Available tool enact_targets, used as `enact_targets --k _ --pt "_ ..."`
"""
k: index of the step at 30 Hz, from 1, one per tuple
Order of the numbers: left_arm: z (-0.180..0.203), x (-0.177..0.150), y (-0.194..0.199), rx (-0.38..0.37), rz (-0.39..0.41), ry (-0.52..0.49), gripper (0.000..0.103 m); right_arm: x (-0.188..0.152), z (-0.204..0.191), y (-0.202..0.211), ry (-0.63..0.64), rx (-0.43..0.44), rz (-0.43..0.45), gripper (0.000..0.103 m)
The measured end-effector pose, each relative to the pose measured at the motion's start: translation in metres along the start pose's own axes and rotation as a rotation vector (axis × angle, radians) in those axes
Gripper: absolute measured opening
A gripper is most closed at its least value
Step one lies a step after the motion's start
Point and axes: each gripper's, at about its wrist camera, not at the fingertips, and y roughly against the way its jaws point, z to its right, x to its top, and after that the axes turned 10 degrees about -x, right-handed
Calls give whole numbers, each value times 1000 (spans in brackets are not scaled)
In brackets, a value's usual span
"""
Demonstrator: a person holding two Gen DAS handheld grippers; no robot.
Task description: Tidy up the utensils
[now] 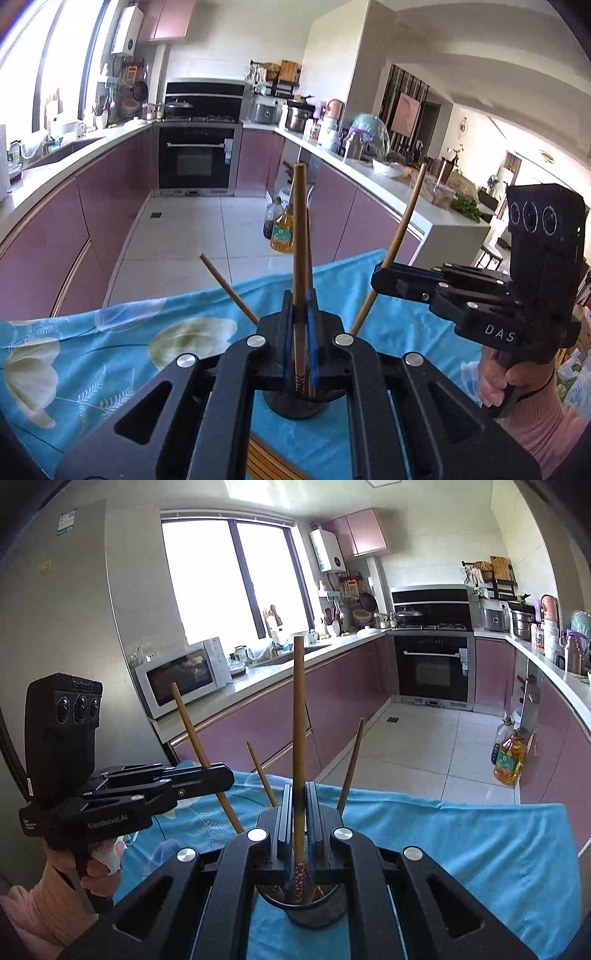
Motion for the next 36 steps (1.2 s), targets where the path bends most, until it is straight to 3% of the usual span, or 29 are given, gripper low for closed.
enact_targets --k 5,9,11,16,28,36 --pt "-22 -14 -35 1 -99 27 8 -9 5 -25 -9 -24 -101 8" --pt "-37 -15 -48 20 -110 42 9 -15 12 -34 -48 -42 -117 11" --pt "-45 -18 -44 27 -99 50 18 -16 14 -33 -63 -44 -107 15" --pt "-51 -25 -36 54 -84 51 27 -19 9 -24 -52 -44 -80 20" --pt "-47 -64 1 88 -35 40 39 -44 -18 13 23 46 -40 32" --pt "-51 -106 30 141 -44 66 48 -82 -45 9 82 104 -132 35"
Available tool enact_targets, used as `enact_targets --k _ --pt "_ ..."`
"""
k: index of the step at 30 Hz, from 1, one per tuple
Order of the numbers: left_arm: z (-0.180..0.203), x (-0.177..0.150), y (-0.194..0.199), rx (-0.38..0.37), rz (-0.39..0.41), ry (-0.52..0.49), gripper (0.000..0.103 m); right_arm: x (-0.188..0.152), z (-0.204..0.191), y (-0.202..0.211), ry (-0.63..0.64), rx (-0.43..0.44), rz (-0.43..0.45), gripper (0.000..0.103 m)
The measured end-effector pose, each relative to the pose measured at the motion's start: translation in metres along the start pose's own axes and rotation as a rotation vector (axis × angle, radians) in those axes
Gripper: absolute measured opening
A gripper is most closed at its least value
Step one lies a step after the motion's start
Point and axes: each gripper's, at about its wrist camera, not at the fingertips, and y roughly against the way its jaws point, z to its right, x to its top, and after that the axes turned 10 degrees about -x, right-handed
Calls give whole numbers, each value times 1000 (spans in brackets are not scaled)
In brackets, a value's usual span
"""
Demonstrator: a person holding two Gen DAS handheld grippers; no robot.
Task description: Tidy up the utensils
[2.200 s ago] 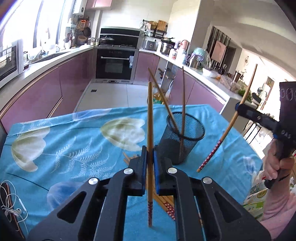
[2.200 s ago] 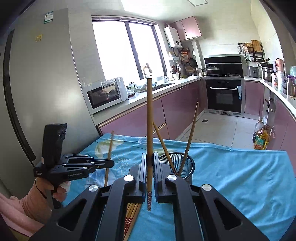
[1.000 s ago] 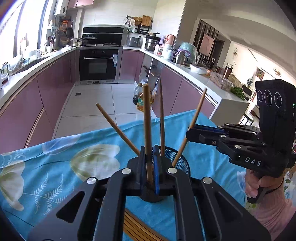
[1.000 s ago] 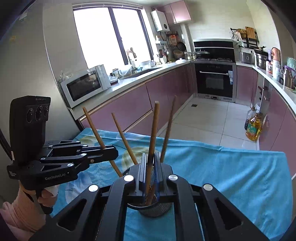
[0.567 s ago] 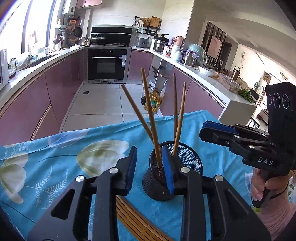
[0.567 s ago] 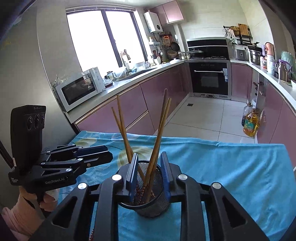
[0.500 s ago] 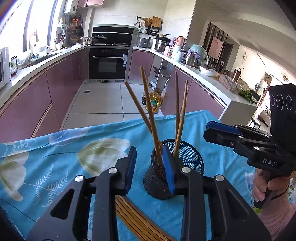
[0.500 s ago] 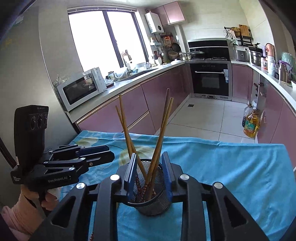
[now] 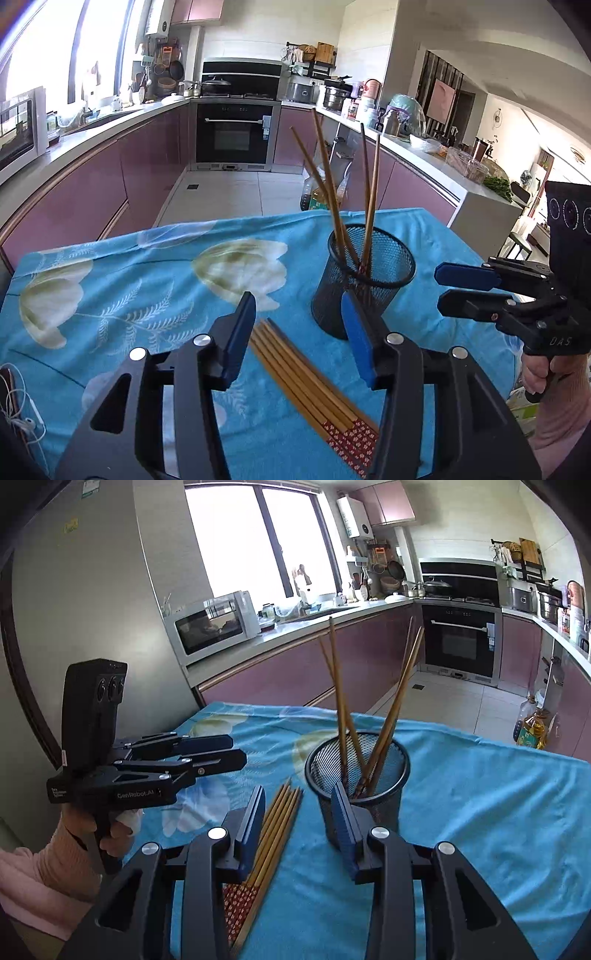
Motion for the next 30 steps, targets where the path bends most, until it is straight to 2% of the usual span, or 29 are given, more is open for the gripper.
enact_targets --k 6,12,30 --pt "-13 -45 -12 18 -98 40 48 -33 -15 -36 6 8 -131 35" --pt "-18 -75 -25 5 -171 65 48 -50 -21 -51 -19 15 -197 34" --pt "-4 -87 -41 25 -245 22 41 -65 -36 -61 25 -45 -237 30"
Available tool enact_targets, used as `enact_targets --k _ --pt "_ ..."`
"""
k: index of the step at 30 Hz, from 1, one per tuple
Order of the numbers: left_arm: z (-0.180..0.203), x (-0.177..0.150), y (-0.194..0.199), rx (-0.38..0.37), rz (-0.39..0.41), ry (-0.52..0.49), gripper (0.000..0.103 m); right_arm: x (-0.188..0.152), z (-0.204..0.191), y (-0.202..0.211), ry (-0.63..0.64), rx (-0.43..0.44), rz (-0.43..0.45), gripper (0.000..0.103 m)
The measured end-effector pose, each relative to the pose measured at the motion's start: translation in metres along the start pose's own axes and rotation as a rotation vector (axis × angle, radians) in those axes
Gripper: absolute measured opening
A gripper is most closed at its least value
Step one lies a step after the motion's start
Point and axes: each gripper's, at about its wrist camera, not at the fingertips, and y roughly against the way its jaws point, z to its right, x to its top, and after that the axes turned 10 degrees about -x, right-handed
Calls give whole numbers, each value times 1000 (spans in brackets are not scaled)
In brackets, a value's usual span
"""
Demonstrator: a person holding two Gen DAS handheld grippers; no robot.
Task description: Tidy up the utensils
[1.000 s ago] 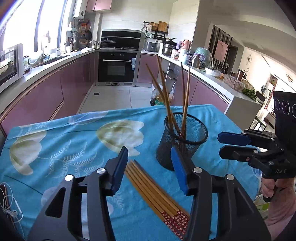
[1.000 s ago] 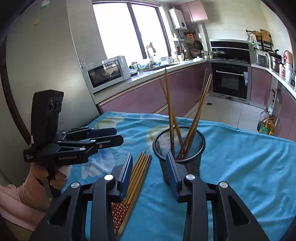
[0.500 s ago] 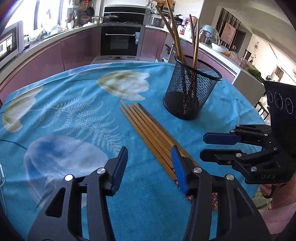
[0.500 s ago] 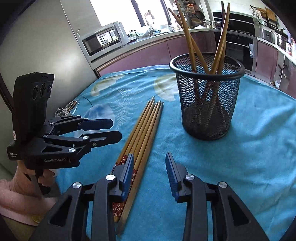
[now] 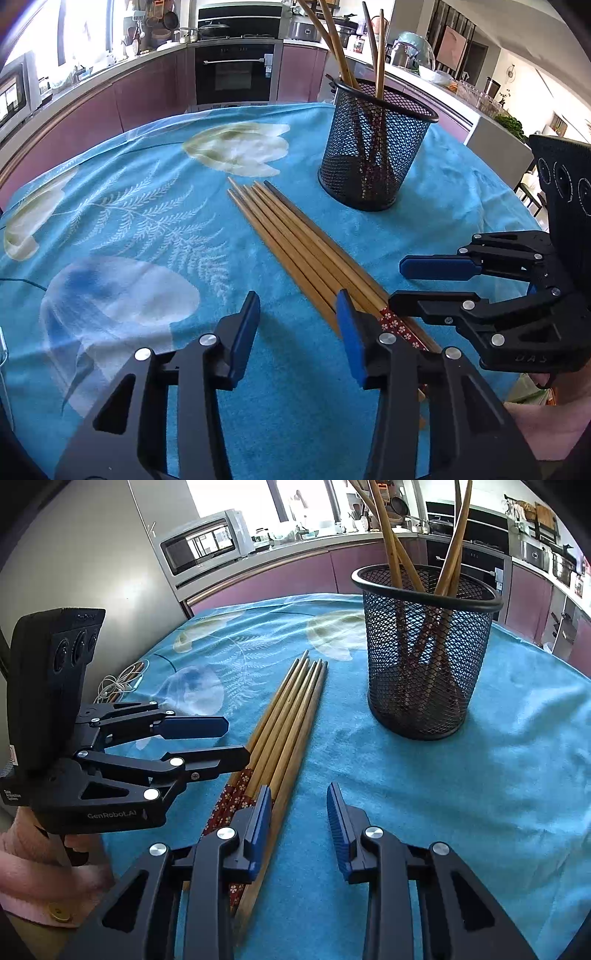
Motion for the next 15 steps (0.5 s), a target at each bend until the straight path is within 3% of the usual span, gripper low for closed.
enact_targets --k 15 --pt "-2 -3 0 -10 -8 -13 38 4 -5 -6 24 -45 1 29"
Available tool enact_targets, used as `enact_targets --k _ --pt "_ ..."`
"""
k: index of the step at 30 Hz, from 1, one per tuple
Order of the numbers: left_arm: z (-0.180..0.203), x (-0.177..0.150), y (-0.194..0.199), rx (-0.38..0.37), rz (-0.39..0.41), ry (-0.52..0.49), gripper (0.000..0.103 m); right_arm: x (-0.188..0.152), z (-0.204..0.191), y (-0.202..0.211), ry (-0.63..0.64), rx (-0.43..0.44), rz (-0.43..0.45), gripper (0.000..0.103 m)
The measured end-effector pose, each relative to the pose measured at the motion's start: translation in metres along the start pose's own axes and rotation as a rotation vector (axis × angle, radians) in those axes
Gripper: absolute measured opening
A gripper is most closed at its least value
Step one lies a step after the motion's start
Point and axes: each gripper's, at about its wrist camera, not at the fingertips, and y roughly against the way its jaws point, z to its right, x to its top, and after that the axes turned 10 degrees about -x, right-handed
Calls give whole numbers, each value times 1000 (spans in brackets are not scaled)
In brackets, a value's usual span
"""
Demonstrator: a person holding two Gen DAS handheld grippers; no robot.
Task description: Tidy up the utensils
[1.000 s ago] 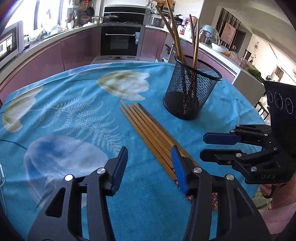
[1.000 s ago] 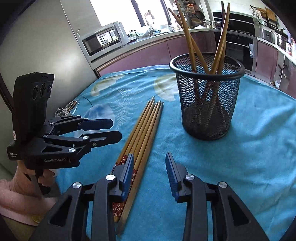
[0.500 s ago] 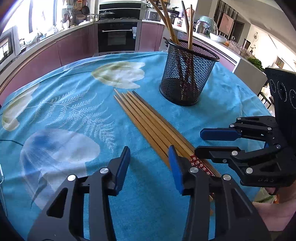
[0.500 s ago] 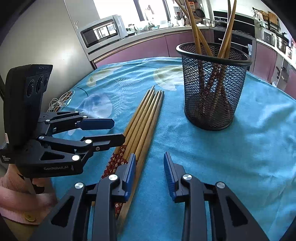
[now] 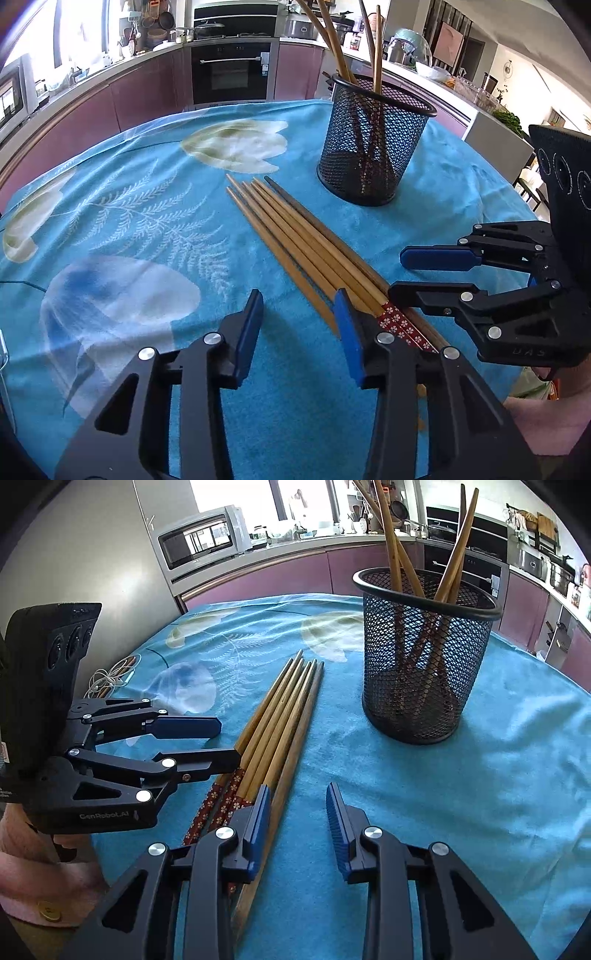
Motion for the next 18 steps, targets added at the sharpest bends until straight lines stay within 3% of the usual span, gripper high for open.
enact_targets --k 4,18 --pt "-4 -1 1 -15 -1 15 33 2 -1 -2 4 -15 -2 29" --pt "-13 15 -8 43 -20 23 33 24 -6 -23 17 -50 -1 21"
